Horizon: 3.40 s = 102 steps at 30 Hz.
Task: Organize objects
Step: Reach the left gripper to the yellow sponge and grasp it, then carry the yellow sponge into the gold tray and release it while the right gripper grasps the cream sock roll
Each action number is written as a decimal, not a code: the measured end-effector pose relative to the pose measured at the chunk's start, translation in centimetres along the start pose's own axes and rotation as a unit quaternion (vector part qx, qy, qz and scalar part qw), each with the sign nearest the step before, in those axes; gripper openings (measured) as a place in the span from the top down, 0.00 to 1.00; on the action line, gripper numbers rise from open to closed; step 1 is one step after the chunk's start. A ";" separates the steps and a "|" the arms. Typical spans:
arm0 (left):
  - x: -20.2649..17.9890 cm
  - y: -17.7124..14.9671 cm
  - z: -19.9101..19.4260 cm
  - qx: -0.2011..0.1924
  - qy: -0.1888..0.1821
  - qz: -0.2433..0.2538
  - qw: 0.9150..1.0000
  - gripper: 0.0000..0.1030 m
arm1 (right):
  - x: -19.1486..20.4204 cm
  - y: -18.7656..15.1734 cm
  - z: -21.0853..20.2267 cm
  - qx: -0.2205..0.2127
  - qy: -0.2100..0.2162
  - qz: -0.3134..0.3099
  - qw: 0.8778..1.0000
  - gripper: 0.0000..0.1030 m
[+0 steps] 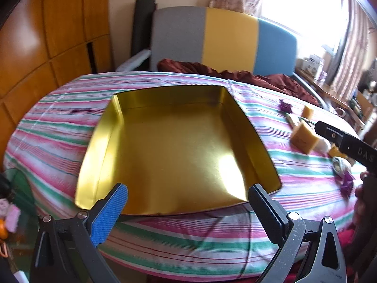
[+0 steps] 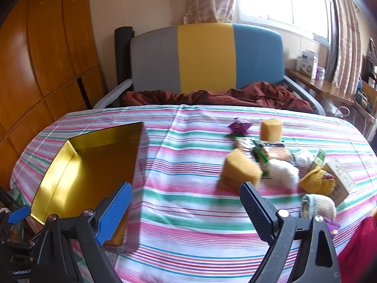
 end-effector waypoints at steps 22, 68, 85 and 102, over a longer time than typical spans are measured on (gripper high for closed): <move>-11.6 5.0 5.3 0.038 -0.107 0.087 0.990 0.00 | -27.4 0.8 3.3 0.034 -0.052 0.285 0.957 0.07; -20.9 4.3 14.7 0.097 -0.164 0.172 0.966 0.38 | -25.1 0.1 7.3 0.136 0.018 0.240 0.961 0.08; -15.6 4.6 7.3 0.039 -0.147 0.117 0.981 0.37 | -22.5 -2.0 11.2 0.263 -0.068 0.132 0.953 0.08; -0.3 4.0 1.8 -0.008 -0.028 -0.020 0.999 0.37 | -20.2 -2.9 12.0 0.284 -0.118 0.014 0.951 0.31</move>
Point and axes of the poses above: each gripper's, at about its wrist camera, not at the fingertips, and z roughly the way its jaws point, x to its left, y to its top, the point moved 2 cm from there along z, roughly the way its jaws point, and after that the axes turned 12 degrees about -y, right-handed, at the moved point
